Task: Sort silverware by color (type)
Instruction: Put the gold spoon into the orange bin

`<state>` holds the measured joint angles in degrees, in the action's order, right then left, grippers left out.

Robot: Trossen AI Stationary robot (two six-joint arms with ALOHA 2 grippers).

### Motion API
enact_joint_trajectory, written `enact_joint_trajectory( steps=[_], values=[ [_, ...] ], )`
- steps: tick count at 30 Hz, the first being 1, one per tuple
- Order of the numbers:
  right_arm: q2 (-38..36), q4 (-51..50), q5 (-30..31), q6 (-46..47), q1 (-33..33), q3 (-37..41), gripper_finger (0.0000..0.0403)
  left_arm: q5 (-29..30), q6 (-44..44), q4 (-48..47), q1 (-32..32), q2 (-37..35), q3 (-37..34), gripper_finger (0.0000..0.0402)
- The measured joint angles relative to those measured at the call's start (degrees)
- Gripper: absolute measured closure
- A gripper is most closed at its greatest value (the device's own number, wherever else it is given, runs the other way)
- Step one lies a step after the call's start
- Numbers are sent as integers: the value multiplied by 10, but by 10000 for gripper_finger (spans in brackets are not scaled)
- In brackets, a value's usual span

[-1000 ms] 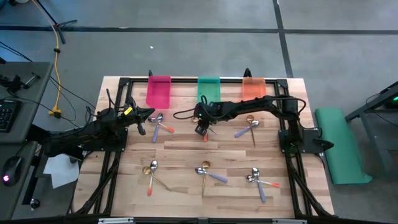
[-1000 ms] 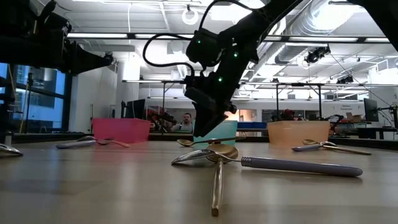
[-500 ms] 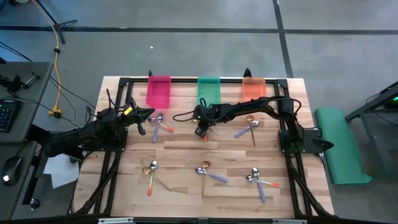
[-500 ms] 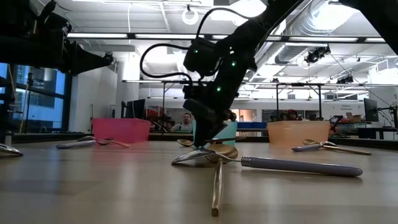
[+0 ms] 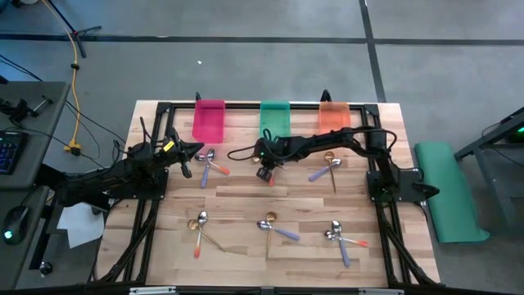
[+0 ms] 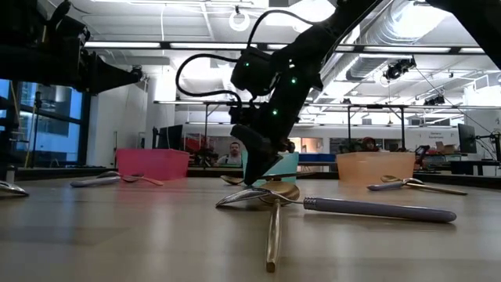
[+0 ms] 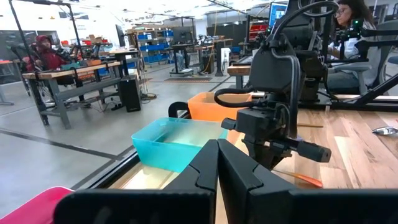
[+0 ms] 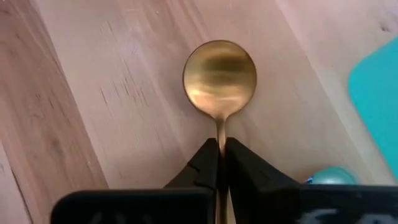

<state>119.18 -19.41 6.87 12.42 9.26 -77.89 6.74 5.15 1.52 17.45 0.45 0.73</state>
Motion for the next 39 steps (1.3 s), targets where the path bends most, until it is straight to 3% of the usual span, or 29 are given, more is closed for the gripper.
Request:
enact_joint_trajectory(
  steps=[8, 13, 21, 27, 32, 39],
  values=[
    [-70, -8, -3, -23, -6, 1, 401, 0, 0, 0, 0, 0, 0, 401],
    [-152, -51, 29, -37, -8, 1, 402, 0, 0, 0, 0, 0, 0, 401],
    [-299, -214, 166, 7, 4, 0, 402, 0, 0, 0, 0, 0, 0, 401],
    [-342, -296, 237, 47, 48, 1, 403, 0, 0, 0, 0, 0, 0, 401],
    [-365, -254, 242, 51, 122, 88, 403, 0, 0, 0, 0, 0, 0, 401],
    [-424, -66, 159, -13, 256, 262, 403, 0, 0, 0, 0, 0, 0, 401]
  ],
)
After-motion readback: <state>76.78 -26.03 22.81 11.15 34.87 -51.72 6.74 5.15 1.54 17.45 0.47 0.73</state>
